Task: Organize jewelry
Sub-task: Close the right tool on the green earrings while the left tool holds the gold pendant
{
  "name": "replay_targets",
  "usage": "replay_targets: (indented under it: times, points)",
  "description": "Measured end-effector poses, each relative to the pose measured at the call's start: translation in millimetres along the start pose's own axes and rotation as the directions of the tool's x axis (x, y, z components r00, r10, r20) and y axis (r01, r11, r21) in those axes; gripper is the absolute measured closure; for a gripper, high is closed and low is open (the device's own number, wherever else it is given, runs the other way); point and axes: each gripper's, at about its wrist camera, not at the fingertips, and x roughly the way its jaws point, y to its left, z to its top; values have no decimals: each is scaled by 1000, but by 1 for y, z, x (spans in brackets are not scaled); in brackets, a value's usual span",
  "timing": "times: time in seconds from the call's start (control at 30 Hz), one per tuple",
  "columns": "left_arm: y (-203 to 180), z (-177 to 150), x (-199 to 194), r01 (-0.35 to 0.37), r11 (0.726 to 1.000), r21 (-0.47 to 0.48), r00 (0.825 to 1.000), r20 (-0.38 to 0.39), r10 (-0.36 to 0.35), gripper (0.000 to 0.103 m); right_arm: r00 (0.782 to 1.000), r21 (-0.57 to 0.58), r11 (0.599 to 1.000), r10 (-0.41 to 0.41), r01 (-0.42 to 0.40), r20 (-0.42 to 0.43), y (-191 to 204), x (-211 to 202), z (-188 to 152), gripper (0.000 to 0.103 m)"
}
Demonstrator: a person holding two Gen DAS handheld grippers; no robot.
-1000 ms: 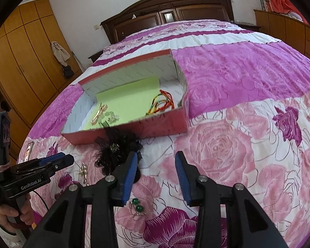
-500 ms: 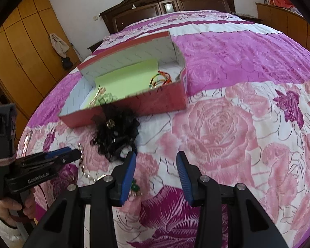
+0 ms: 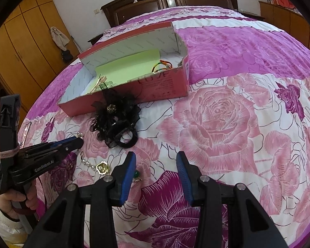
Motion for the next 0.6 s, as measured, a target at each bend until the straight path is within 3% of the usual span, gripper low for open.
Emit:
replay_targets:
  times: [0.53,0.6]
  points:
    - [11,-3,-11,3,1000,-22,999,34,-2,98,998,-63,998,14,-18,-66,17,3,-13,59]
    - [12,-3,-11,4,1000,-22,999,34,-3,98,997,-81,996,18,-23,-70,21,6,-14,65]
